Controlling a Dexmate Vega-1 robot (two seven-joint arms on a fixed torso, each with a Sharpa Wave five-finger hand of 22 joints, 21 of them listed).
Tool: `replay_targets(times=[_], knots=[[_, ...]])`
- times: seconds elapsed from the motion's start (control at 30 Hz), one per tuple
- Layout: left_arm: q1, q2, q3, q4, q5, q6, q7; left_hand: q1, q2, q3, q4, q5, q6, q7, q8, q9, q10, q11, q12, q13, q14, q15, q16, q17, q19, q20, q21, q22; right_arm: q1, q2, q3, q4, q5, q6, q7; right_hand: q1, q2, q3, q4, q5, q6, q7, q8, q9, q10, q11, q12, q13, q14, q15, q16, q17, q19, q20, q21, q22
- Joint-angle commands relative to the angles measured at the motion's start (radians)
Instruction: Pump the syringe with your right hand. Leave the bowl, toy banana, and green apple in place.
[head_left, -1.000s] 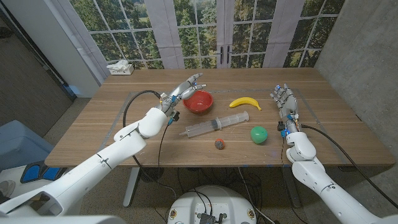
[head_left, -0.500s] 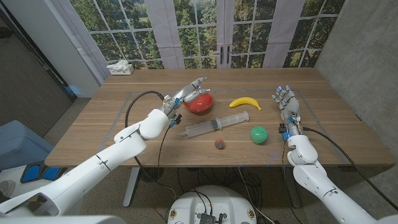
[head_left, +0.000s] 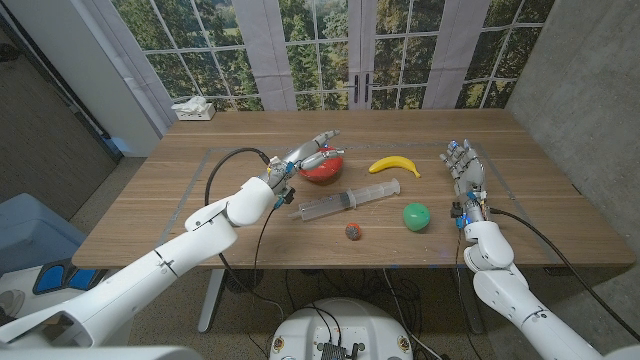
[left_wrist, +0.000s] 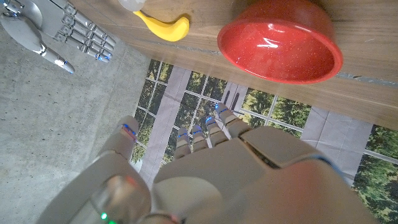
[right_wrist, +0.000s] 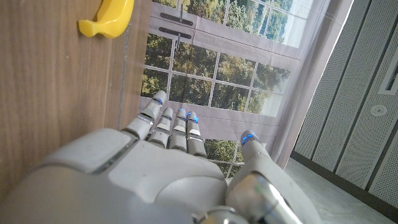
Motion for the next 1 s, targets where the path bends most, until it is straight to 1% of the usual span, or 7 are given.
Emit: replay_targets(times=[0.03,0.33,0.4,0.6,0.7,0.83,1.0], knots=[[0.006,0.01,0.012,-0.024,0.017,0.018,-0.024,0.016,0.005,0.003,-0.009,-0.003,-0.002,0.001,-0.004,0.002,0.001,-0.002,-0.001,0.004,0.006,-0.026,-0.002,0.003,0.013,0.0,-0.001,0.005,-0.015,0.001,0.005,-0.009,-0.003,0.009,0.0,0.009,0.007,0.002,-0.009,-0.004,0.011,0.001,0.004,0.006,0.011,0.001,0.009,0.003,0.006,0.005,0.005,0.003,0.012,-0.003,-0.006,0.001],[0.003,0.026,0.025,-0.055,0.03,0.068,-0.068,0.025,0.025,0.01,-0.011,-0.001,-0.008,0.0,-0.006,0.002,-0.003,-0.002,-0.004,0.004,0.011,-0.023,-0.002,0.004,0.026,0.006,0.003,0.006,-0.025,0.002,0.008,-0.017,-0.004,0.015,-0.001,0.008,0.007,0.001,-0.01,-0.004,0.012,0.001,0.004,0.006,0.011,0.002,0.009,0.003,0.005,0.005,0.004,0.003,0.013,-0.003,-0.009,0.002],[0.002,0.027,0.027,-0.058,0.028,0.075,-0.075,0.028,0.028,0.01,-0.013,-0.001,-0.007,0.0,-0.005,0.003,-0.002,-0.003,-0.004,0.004,0.021,-0.021,0.0,0.003,0.04,0.014,0.007,0.006,-0.028,0.001,0.009,-0.019,-0.005,0.017,-0.001,0.008,0.007,0.001,-0.01,-0.004,0.012,0.001,0.004,0.006,0.012,0.002,0.009,0.003,0.006,0.006,0.005,0.003,0.013,-0.002,-0.01,0.002],[-0.006,0.035,0.039,-0.08,0.046,0.118,-0.101,0.037,0.034,0.011,-0.019,-0.001,0.01,0.007,0.001,0.003,0.012,0.001,0.001,0.005,0.038,-0.017,0.002,0.003,0.076,0.02,0.018,0.007,-0.039,0.002,0.014,-0.025,-0.008,0.025,-0.003,0.007,0.008,0.0,-0.011,-0.004,0.013,0.001,0.004,0.006,0.012,0.001,0.009,0.003,0.006,0.006,0.005,0.003,0.014,-0.002,-0.012,0.002],[-0.01,0.04,0.047,-0.093,0.061,0.144,-0.111,0.038,0.029,0.009,-0.022,-0.003,0.016,0.006,0.003,0.003,0.021,-0.002,0.003,0.005,0.045,-0.021,0.002,0.003,0.082,0.017,0.019,0.007,-0.043,0.002,0.016,-0.027,-0.009,0.029,-0.004,0.007,0.008,0.0,-0.011,-0.004,0.013,0.002,0.004,0.006,0.012,0.002,0.009,0.003,0.006,0.006,0.005,0.003,0.015,-0.002,-0.013,0.002],[-0.015,0.046,0.055,-0.11,0.076,0.175,-0.125,0.05,0.008,0.001,-0.037,-0.007,0.069,0.026,0.015,0.003,0.065,0.002,0.013,0.005,0.081,-0.027,0.006,0.004,0.099,0.016,0.016,0.006,-0.047,0.003,0.017,-0.03,-0.006,0.031,-0.003,0.006,0.008,0.0,-0.011,-0.004,0.014,0.002,0.004,0.006,0.013,0.003,0.009,0.003,0.007,0.006,0.005,0.003,0.016,-0.001,-0.015,0.002],[-0.018,0.052,0.063,-0.131,0.103,0.211,-0.13,0.059,-0.002,-0.002,-0.042,-0.009,0.094,0.029,0.018,0.003,0.09,0.006,0.017,0.005,0.108,-0.029,0.01,0.004,0.113,0.016,0.016,0.006,-0.05,0.002,0.019,-0.03,-0.006,0.036,0.002,0.004,0.008,-0.002,-0.011,-0.004,0.018,-0.002,0.005,0.006,0.015,0.004,0.009,0.003,0.008,0.005,0.006,0.004,0.017,0.0,-0.018,0.002]])
